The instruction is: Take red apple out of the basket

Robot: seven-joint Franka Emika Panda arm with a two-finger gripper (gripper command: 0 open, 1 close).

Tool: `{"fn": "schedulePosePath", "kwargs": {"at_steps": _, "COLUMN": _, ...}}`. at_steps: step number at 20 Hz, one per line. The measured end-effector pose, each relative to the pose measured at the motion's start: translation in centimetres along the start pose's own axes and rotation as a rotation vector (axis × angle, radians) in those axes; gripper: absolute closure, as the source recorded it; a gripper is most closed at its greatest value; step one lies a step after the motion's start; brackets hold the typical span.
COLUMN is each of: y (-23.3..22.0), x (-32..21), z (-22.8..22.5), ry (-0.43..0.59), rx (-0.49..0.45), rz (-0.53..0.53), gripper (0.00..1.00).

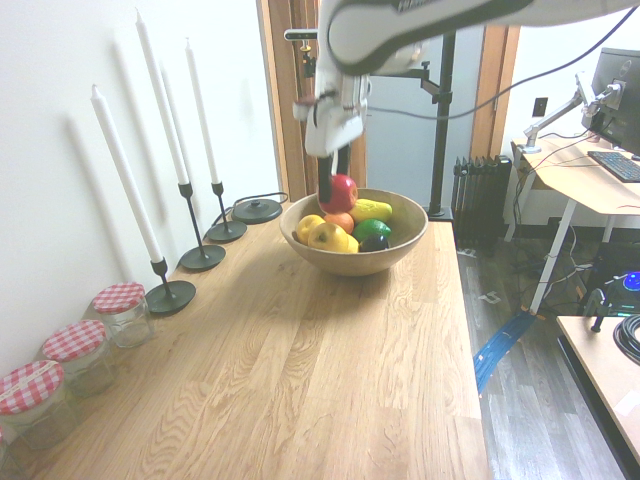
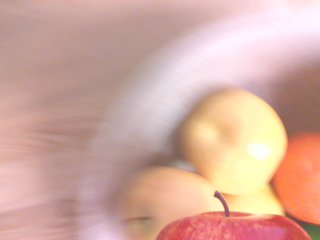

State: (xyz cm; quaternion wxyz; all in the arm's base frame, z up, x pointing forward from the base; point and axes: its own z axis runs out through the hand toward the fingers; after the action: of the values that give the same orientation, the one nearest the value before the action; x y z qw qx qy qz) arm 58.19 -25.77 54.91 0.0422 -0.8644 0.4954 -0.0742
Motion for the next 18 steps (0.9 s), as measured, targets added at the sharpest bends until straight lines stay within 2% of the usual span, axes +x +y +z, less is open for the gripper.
{"fn": "schedulePosePath", "kwargs": {"at_steps": 4, "y": -5.7, "x": -7.1, "z": -6.3, "ry": 0.052, "rx": 0.050, "rz": -0.089, "gripper": 1.00}}
{"fn": "schedulePosePath", "kwargs": {"at_steps": 7, "y": -10.1, "x": -13.1, "z": -7.2, "ry": 0.062, "rx": 0.054, "rz": -0.152, "gripper": 1.00}}
{"fn": "schedulePosePath", "kwargs": {"at_steps": 12, "y": -13.5, "x": -20.0, "z": -3.0, "ry": 0.050, "rx": 0.039, "rz": -0.192, "gripper": 1.00}}
{"fn": "schedulePosePath", "kwargs": {"at_steps": 18, "y": -12.4, "x": -21.8, "z": 5.5, "ry": 0.023, "rx": 0.001, "rz": -0.162, "gripper": 1.00}}
